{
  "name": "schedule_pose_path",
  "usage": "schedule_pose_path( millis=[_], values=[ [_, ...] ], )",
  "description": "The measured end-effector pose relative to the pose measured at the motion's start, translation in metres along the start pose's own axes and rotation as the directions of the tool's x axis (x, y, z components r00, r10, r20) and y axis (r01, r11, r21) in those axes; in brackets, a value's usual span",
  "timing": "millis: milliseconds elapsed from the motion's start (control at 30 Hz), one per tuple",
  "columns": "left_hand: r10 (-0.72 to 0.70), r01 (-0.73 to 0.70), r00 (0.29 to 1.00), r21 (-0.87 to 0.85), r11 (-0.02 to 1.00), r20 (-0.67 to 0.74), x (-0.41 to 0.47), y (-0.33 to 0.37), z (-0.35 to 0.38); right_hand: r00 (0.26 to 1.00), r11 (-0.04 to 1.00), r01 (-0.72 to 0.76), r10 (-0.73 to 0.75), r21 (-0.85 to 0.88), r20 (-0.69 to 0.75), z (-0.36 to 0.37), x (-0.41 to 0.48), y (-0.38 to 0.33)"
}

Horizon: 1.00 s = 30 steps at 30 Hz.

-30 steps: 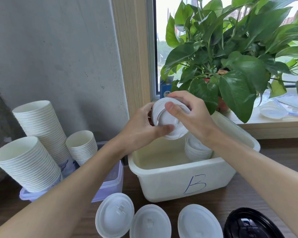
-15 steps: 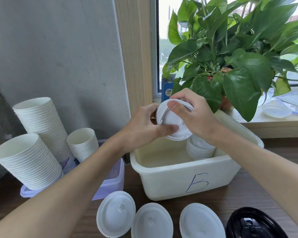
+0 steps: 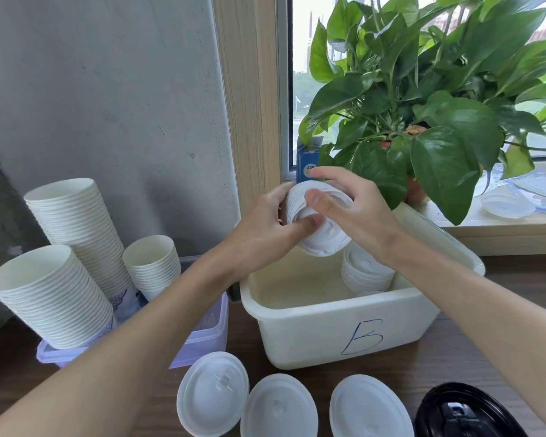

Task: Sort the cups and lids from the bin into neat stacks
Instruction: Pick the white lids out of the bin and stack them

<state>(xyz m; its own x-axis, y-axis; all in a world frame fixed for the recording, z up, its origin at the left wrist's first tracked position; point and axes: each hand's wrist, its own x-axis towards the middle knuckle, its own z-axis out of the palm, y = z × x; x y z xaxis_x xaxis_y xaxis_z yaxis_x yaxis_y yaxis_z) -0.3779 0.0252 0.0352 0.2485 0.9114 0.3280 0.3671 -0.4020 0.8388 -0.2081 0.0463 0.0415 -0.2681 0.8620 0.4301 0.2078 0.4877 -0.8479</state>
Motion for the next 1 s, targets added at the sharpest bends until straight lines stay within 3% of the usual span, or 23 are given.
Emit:
schedule_pose_path(
  millis=[300, 1000],
  values=[
    [-0.071, 0.072, 0.997, -0.017, 0.997, 0.008, 0.0013, 0.0021, 0.0027, 0.998, 1.000, -0.011, 0.010, -0.015, -0.068, 0.0034, 0.0021, 0.0009],
    [-0.058, 0.058, 0.994, -0.004, 0.998, 0.091, 0.0024, 0.0056, 0.0006, 0.999, 0.999, 0.035, -0.035, -0.027, -0.024, 0.0005, -0.0002, 0.0008]
  ],
)
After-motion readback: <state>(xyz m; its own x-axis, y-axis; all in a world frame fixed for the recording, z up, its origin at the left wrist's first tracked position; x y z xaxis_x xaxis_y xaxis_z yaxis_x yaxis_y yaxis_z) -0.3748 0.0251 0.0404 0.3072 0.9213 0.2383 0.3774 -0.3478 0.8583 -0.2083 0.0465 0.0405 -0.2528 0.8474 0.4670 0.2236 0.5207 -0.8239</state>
